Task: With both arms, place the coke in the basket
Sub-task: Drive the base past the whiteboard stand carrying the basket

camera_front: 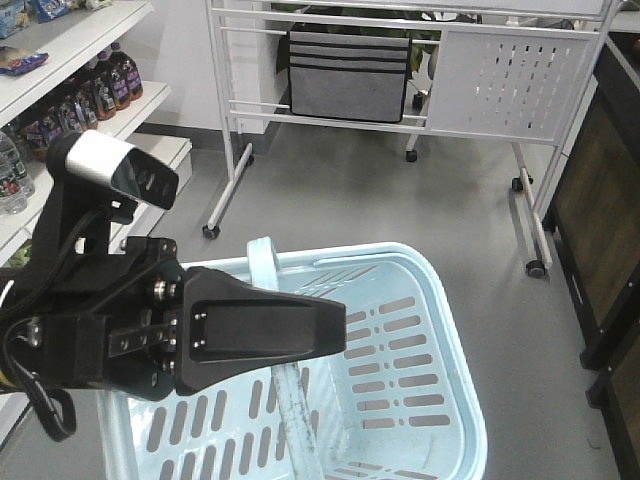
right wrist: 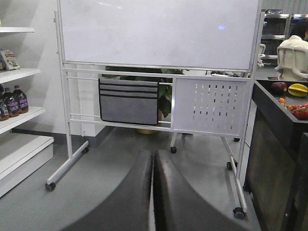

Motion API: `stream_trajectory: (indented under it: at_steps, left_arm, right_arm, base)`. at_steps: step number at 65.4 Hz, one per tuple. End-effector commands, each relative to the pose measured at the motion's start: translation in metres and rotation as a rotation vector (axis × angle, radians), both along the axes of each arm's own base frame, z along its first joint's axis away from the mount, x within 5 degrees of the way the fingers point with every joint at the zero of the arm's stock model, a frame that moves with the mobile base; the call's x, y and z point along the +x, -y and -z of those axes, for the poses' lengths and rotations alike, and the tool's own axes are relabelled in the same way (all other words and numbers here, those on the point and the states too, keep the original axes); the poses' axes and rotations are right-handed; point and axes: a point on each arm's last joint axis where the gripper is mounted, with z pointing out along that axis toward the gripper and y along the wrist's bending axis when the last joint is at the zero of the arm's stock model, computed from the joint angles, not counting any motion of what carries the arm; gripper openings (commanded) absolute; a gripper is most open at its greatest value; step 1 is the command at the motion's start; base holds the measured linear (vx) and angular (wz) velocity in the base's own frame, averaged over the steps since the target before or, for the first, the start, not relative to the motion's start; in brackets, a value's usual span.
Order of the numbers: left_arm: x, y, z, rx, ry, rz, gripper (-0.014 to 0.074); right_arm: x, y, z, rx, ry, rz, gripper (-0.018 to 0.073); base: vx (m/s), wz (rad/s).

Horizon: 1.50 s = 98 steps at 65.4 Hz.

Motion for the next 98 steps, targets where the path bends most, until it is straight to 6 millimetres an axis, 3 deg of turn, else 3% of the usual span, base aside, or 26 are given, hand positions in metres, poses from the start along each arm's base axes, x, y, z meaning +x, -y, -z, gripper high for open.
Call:
stream_trajectory:
  at_steps: [1, 98]
  left_arm:
    - [-0.0179, -0.0047, -0.0257, -0.172, 0.035, 0.155, -0.0006]
    - [-0.0179, -0.0047, -0.0257, -0.172, 0.035, 0.155, -0.0006]
  right_arm:
    - [-0.0014, -0.0004, -0.0035, -0.015, 0.076, -0.001, -0.0005]
    - [-0.0014, -0.0004, -0.0037, -0.015, 0.078, -0.002, -0.0005]
  base:
    - [0.15, 0.01]
    - [0.14, 0.00]
